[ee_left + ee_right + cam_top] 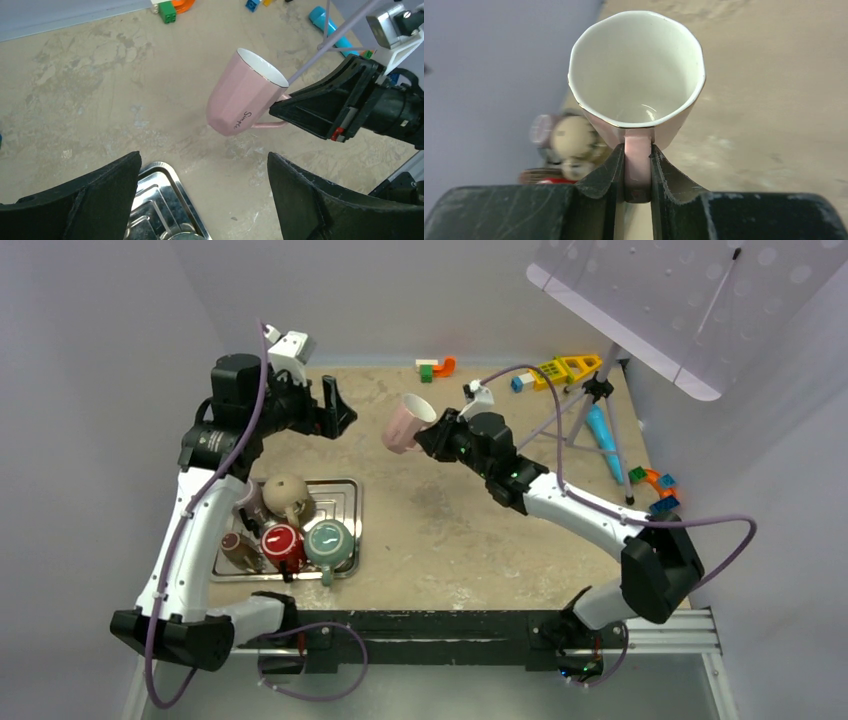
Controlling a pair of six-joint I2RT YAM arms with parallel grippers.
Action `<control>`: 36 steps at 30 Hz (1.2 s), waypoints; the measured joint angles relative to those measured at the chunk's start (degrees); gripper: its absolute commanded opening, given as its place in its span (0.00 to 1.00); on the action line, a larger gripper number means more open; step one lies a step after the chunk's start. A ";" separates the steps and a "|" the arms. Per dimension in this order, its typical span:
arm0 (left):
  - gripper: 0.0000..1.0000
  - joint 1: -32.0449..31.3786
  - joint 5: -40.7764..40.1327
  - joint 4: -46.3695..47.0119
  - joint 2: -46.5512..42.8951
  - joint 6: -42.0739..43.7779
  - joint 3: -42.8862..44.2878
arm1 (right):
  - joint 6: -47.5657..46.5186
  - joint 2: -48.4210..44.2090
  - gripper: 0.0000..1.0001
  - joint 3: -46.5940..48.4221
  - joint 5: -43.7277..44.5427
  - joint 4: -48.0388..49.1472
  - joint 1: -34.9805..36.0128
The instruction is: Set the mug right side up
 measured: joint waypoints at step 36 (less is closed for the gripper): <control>1.00 -1.16 -13.27 -22.71 6.38 13.60 -11.54 | -34.38 18.99 0.00 -14.23 23.39 25.88 1.09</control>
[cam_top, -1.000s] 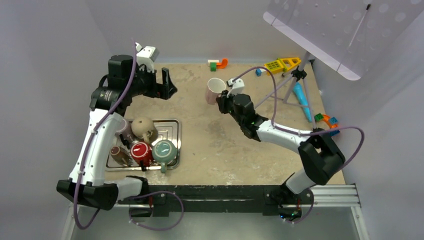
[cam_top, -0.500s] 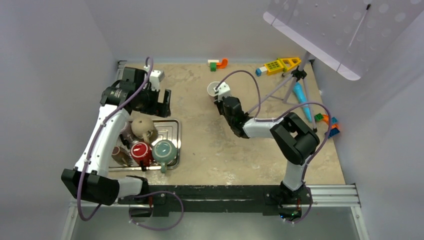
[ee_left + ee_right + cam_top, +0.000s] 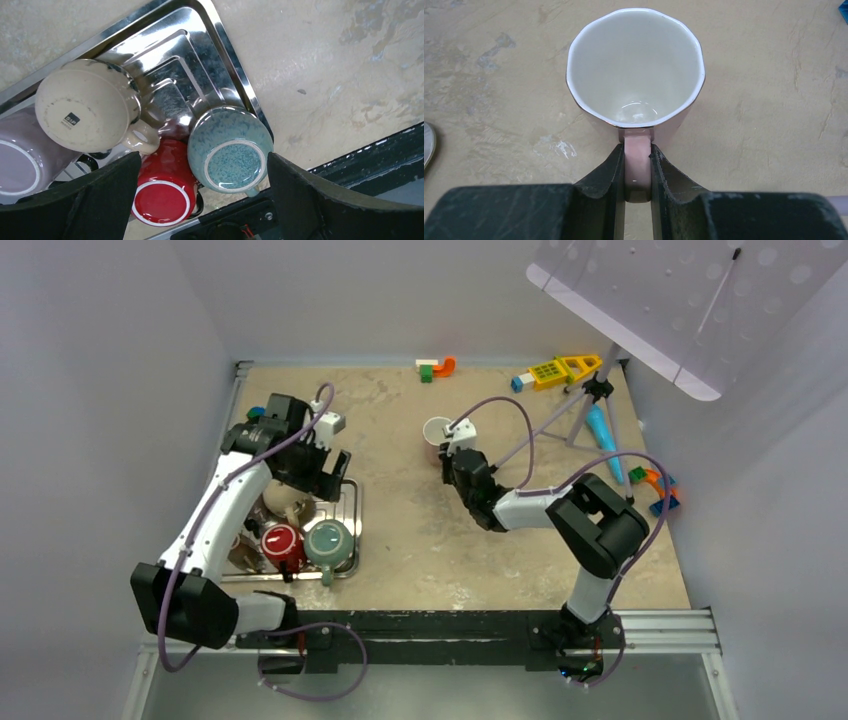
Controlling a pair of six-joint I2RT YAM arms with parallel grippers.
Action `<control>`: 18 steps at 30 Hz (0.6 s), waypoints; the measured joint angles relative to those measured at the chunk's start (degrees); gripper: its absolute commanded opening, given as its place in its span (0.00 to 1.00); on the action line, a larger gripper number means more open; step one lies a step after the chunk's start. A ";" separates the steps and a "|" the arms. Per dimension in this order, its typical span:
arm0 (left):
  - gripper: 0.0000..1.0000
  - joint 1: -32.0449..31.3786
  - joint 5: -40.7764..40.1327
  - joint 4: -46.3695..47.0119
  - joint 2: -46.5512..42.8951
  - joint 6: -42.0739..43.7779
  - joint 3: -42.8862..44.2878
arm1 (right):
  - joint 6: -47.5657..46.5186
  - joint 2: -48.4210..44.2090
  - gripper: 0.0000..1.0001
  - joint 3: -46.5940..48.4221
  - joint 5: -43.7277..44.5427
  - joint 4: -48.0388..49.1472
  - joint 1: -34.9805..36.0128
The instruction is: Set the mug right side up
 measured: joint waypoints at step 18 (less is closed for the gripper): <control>1.00 -7.23 -1.18 -6.23 -0.31 8.96 -10.21 | 5.22 -8.52 0.88 -1.42 0.52 -7.32 0.09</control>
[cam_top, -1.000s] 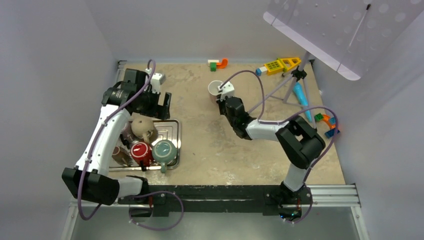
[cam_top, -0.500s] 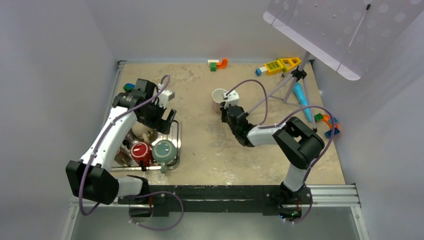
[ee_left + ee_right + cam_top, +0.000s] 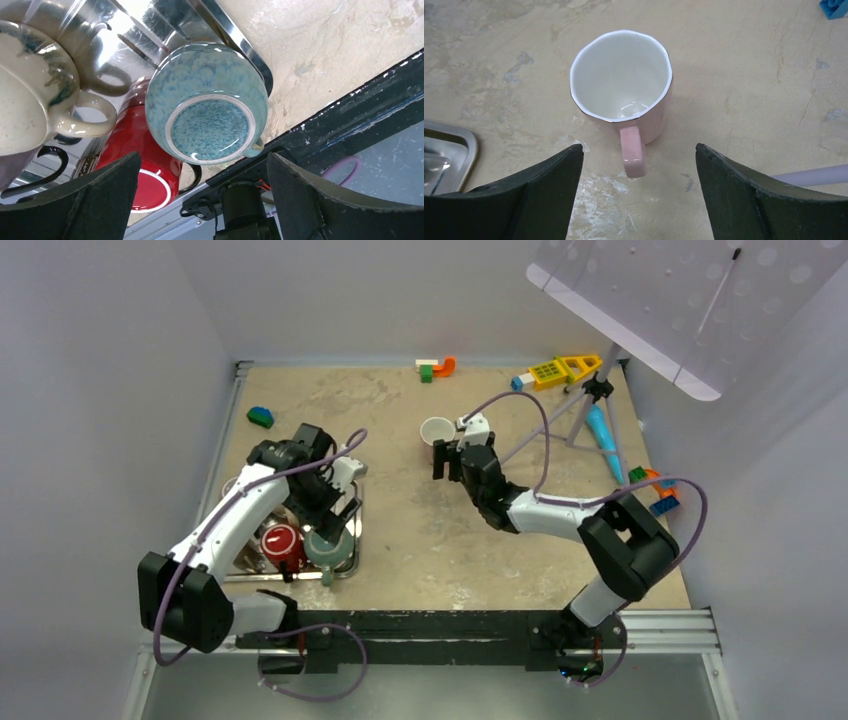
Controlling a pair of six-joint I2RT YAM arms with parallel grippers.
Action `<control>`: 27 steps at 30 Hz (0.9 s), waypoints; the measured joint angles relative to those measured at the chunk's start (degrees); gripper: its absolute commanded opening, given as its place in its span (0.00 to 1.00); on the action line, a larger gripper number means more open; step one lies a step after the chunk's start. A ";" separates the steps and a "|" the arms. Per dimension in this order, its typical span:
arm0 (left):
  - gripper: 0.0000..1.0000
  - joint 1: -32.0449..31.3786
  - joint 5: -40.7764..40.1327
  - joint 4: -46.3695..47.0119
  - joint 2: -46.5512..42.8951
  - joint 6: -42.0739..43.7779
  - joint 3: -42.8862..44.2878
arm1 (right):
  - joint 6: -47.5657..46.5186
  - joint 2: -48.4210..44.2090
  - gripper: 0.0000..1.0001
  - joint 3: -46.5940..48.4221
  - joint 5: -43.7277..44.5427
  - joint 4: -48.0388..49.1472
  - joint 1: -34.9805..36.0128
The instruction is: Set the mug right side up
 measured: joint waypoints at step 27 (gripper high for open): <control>0.96 -5.57 -10.62 10.64 4.52 8.61 -5.14 | 2.58 -19.80 0.90 -5.14 2.56 -9.73 6.69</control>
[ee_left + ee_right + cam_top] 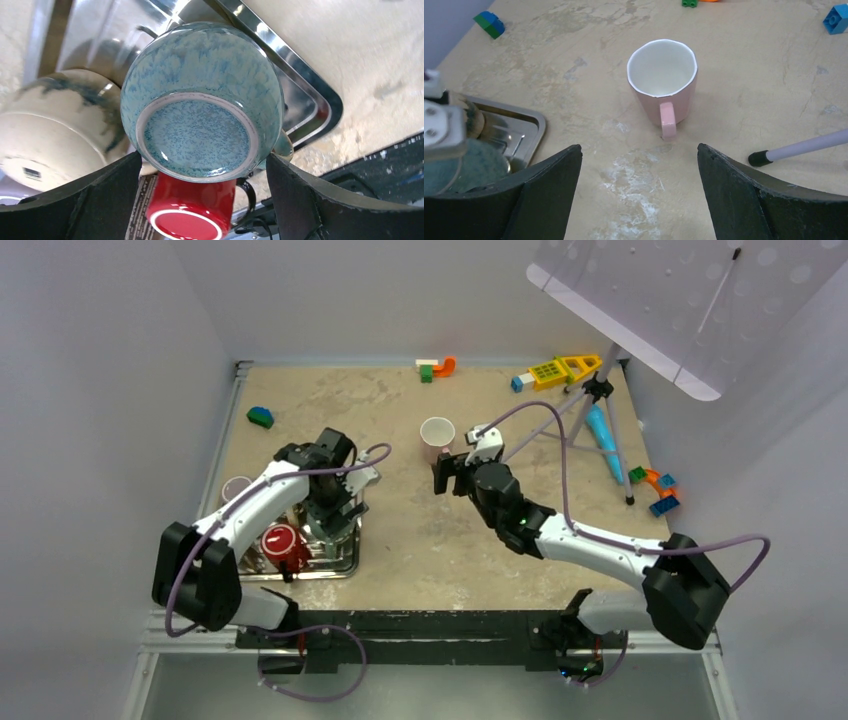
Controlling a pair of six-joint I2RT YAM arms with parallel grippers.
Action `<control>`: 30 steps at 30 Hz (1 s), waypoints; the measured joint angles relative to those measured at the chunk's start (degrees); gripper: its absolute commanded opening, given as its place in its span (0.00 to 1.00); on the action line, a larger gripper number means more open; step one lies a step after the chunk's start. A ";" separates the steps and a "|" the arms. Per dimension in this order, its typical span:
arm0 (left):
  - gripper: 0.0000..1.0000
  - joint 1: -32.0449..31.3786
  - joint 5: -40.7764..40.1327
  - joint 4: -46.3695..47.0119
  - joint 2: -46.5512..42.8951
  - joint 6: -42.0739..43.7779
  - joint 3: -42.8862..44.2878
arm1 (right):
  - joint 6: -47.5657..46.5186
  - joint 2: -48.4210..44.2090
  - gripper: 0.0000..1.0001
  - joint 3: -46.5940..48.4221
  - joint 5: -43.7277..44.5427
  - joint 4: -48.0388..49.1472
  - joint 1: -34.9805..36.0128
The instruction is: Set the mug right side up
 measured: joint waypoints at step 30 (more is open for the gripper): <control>0.62 2.29 -5.38 8.17 -9.05 -49.68 -9.11 | 6.93 -11.74 0.88 -3.78 5.92 -8.09 2.69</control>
